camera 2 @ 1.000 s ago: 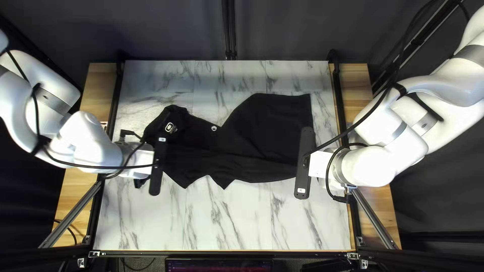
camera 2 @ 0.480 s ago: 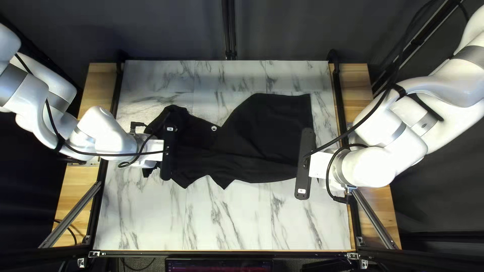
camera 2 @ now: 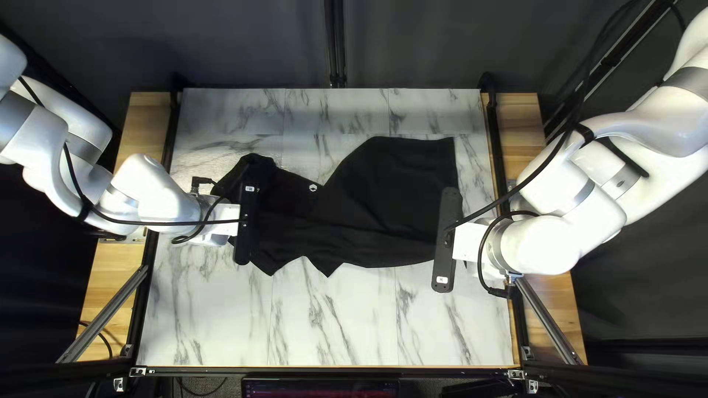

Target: Fold t-shirt

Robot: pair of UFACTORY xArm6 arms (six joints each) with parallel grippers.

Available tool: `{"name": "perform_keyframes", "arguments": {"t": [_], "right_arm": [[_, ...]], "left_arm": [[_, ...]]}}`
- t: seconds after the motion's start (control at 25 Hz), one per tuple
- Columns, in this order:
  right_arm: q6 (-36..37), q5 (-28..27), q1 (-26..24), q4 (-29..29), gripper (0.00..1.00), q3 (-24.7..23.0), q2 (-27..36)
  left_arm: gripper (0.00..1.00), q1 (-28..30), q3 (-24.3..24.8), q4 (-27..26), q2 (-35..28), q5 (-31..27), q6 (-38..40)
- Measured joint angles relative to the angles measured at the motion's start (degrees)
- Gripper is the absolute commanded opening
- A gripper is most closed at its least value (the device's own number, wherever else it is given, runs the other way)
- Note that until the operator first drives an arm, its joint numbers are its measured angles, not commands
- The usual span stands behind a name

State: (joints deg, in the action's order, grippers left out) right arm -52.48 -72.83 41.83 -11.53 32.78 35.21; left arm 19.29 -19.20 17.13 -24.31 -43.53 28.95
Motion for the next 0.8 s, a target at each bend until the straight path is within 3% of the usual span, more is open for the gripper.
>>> {"name": "perform_keyframes", "arguments": {"t": [0.4, 0.8], "right_arm": [[-2.4, -6.1, 2.4, -2.2, 0.0, 4.0, 1.6], [-2.6, -6.0, 2.5, -2.4, 0.0, 3.9, 1.7]], "left_arm": [[0.0, 3.5, -4.4, 0.5, -15.8, -21.3, -0.3], [0.0, 3.2, -2.6, 1.1, -17.3, -20.7, 0.6]]}}
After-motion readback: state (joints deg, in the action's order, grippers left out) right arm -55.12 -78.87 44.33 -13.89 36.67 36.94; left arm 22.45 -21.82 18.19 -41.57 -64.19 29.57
